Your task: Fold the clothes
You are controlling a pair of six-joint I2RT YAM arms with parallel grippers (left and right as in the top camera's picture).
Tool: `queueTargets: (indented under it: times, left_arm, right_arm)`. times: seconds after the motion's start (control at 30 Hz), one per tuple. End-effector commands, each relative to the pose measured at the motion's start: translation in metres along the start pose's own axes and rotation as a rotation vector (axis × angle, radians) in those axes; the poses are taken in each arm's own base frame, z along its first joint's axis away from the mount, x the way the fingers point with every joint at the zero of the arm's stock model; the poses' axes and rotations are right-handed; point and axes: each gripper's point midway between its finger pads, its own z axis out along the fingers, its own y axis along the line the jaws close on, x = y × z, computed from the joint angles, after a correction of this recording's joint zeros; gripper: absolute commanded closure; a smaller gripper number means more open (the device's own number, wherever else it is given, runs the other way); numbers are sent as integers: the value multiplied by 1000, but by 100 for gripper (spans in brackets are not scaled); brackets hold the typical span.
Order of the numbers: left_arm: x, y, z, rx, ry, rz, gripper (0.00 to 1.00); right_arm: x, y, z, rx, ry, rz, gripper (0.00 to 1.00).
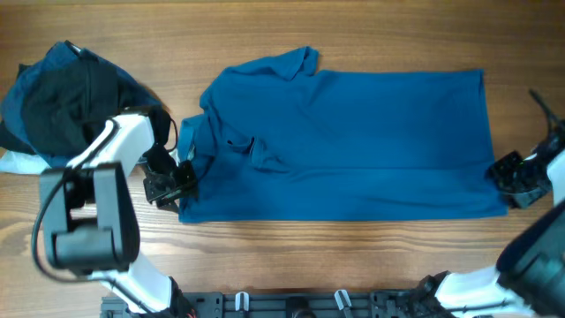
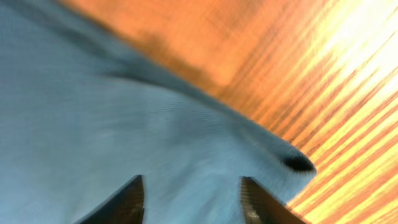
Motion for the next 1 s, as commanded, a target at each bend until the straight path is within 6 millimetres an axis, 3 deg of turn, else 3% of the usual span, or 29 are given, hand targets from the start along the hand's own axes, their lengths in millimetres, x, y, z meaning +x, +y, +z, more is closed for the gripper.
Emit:
queueTargets:
  times: [0.0,0.03,0.07,0.1,0.13,0.2,0.23,0.3,0.4,0.5,0.6,0.77,0.97]
  left_arm:
    - [14,-29,-36,181,-80,40,42]
    - [15,-35,-46,220,-111,54,40]
    - [16,-44,-57,272,-137,72,32]
    - [18,-52,-66,318,-153,96,11]
    - [21,-66,-78,393,-176,158,2]
    - [23,-94,-107,552,-240,308,6]
    - [17,-104,-122,586,-296,358,14]
    - [0,-117,-151,569,-431,428,15]
    - [-30,-139,-194,432,-672,526,18]
    - [-59,-176,-216,216,-822,679,20]
    - [-95,-213,-207,82,-854,790,19]
    - [-168,-279,-175,80,-937,901,17]
    - [-222,-321,-143,123,-1071,961,18]
  right_arm:
    - [-20,42,-78,-231,-214,-91,34]
    - [-21,52,-96,-293,-257,-109,32]
    - [-20,62,-111,-352,-288,-127,31]
    - [-18,69,-123,-403,-311,-145,31]
    - [-15,74,-130,-433,-320,-155,31]
    - [-8,84,-139,-499,-311,-177,31]
    - [-2,92,-142,-549,-287,-191,31]
    - [4,100,-143,-585,-269,-223,32]
    - [10,109,-145,-605,-266,-282,32]
    - [14,115,-145,-613,-260,-309,33]
    - [17,117,-144,-614,-251,-309,32]
    - [21,115,-142,-608,-230,-302,34]
    - [29,108,-136,-576,-184,-281,35]
